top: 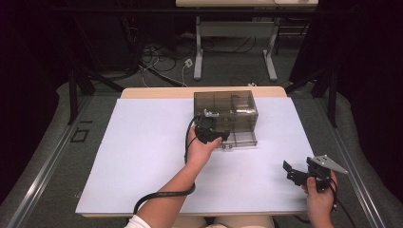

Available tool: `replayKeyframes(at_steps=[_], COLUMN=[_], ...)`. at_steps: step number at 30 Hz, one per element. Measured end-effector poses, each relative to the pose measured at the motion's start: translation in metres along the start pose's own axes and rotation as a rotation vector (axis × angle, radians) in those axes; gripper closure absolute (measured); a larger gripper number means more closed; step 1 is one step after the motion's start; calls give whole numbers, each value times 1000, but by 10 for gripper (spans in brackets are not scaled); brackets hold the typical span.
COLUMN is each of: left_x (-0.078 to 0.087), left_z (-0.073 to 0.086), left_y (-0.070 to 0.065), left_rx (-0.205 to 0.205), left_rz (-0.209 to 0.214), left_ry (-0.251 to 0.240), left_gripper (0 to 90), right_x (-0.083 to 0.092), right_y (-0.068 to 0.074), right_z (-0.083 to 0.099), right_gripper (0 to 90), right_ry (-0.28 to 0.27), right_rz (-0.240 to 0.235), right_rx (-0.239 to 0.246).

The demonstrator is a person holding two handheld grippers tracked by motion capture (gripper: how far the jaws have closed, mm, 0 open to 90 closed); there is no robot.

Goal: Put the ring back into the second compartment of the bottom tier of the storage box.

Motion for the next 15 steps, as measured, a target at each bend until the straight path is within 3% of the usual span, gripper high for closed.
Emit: replayKeyframes(at_steps=[3,5,12,15], left_x=[5,9,22,27], left_z=[-2,-3,-6,-6], left_y=[0,1,3,2], left_rx=[10,-2,-33,-16], left_rz=[0,6,24,37], left_ry=[-19,-26,-39,-46], left_gripper=[322,322,332,327], right_x=[0,-1,0,-1], right_y=[0,1,1,2], right_z=[0,0,0,0], right_gripper=[44,44,44,44], right_ry=[0,-19,-4,-13], right_rz=[1,1,1,2], right_rx=[-3,-7,-3,-8])
Point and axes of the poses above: each handheld gripper's, and its own axes: x roughly backward along the jaws, z roughly out of its underside, y roughly to its left, the point moved 1 cm from there along -x, roughly forward along the jaws, and after that the axes turned 11 degrees about -y, right-handed, at the moved point
